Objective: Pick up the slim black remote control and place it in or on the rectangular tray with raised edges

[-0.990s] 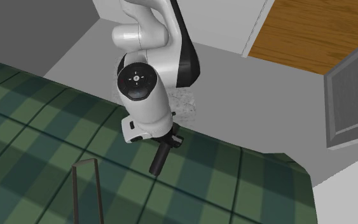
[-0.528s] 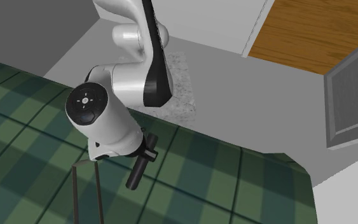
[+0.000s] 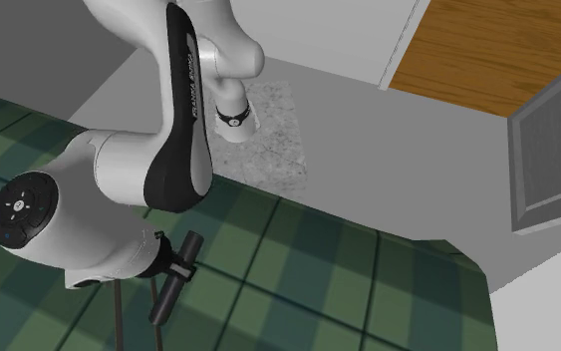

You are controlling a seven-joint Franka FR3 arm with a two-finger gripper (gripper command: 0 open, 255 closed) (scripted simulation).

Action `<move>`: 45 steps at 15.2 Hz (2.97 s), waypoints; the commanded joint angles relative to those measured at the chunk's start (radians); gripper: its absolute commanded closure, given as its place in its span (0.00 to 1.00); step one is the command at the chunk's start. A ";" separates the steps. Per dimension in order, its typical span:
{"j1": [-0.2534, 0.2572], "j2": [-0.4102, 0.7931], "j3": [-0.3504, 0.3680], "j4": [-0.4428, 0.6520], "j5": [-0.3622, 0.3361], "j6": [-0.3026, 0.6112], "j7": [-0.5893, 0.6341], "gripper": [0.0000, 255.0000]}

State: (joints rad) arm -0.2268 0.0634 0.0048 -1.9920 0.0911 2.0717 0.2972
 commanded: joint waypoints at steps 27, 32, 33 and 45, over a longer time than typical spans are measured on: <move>-0.111 0.335 -0.066 0.303 0.030 0.016 -0.191 1.00; -0.112 0.335 -0.066 0.302 0.030 0.016 -0.191 0.00; -0.112 0.335 -0.066 0.302 0.030 0.016 -0.191 0.00; -0.116 0.294 -0.071 0.371 0.023 -0.094 -0.186 0.00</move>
State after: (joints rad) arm -0.3427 0.3572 -0.0657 -1.6210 0.1141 1.9782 0.1117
